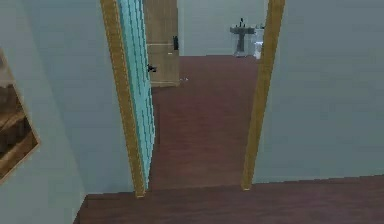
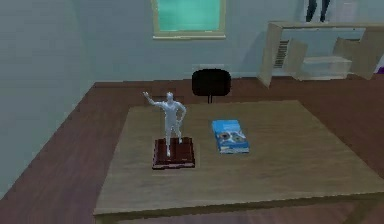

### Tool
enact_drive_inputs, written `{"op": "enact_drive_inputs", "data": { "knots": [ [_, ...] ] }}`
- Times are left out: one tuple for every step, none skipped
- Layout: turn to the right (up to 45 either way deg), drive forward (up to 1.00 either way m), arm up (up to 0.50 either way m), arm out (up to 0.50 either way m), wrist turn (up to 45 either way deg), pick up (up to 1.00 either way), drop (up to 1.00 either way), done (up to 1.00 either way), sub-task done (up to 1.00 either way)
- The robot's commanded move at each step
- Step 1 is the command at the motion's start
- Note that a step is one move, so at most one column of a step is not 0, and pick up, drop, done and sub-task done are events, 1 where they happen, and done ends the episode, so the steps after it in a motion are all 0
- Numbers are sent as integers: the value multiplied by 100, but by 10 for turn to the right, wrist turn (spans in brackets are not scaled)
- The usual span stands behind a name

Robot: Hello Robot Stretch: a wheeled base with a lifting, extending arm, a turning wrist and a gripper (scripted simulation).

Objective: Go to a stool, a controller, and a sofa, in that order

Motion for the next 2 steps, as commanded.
{"op": "enact_drive_inputs", "data": {
  "knots": [
    [0, 100, 0, 0, 0, 0, 0, 0, 0],
    [0, 100, 0, 0, 0, 0, 0, 0, 0]
  ]
}}
